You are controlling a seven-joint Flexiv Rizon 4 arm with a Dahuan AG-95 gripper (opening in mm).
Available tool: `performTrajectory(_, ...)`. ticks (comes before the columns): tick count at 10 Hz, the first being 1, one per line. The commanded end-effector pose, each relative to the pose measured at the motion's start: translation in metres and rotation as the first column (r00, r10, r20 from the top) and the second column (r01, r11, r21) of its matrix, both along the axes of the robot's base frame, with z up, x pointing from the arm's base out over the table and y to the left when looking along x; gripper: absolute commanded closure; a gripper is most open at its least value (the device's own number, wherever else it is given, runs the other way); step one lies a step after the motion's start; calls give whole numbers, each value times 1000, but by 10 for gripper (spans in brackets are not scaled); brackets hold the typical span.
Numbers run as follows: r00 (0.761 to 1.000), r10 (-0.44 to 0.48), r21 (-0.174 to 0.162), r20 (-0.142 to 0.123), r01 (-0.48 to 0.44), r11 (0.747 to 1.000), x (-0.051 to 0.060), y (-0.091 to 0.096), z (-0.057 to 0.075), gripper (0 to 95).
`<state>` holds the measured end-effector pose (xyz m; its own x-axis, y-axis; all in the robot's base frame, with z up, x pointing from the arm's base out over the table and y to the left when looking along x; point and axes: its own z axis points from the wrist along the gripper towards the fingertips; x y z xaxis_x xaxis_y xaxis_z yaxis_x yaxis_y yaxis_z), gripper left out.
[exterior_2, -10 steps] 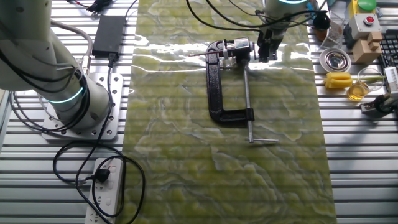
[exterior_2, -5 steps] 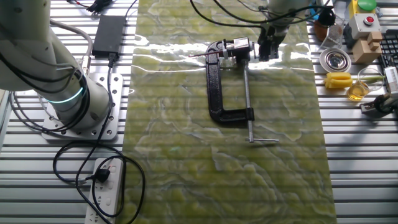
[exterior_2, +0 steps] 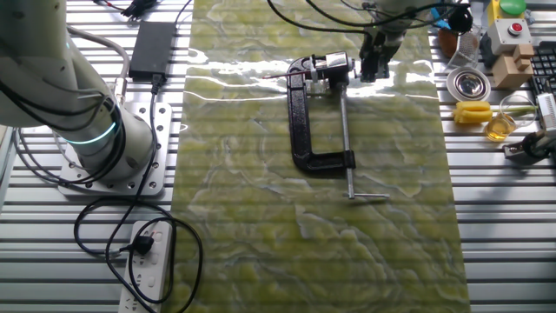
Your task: Sharpen the pencil with a pencil sharpener
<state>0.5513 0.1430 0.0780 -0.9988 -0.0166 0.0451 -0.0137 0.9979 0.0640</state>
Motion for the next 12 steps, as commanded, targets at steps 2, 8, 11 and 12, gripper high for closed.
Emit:
performTrajectory(2,999,-34,3,-15,34,999,-1,5,16,950)
performTrajectory(8,995,-103,-20,-13,103,995,5,28,20,950)
performTrajectory(11,991,-134,-20,0,134,991,5,42,19,950)
performTrajectory(12,991,-135,-19,6,135,991,5,43,18,950)
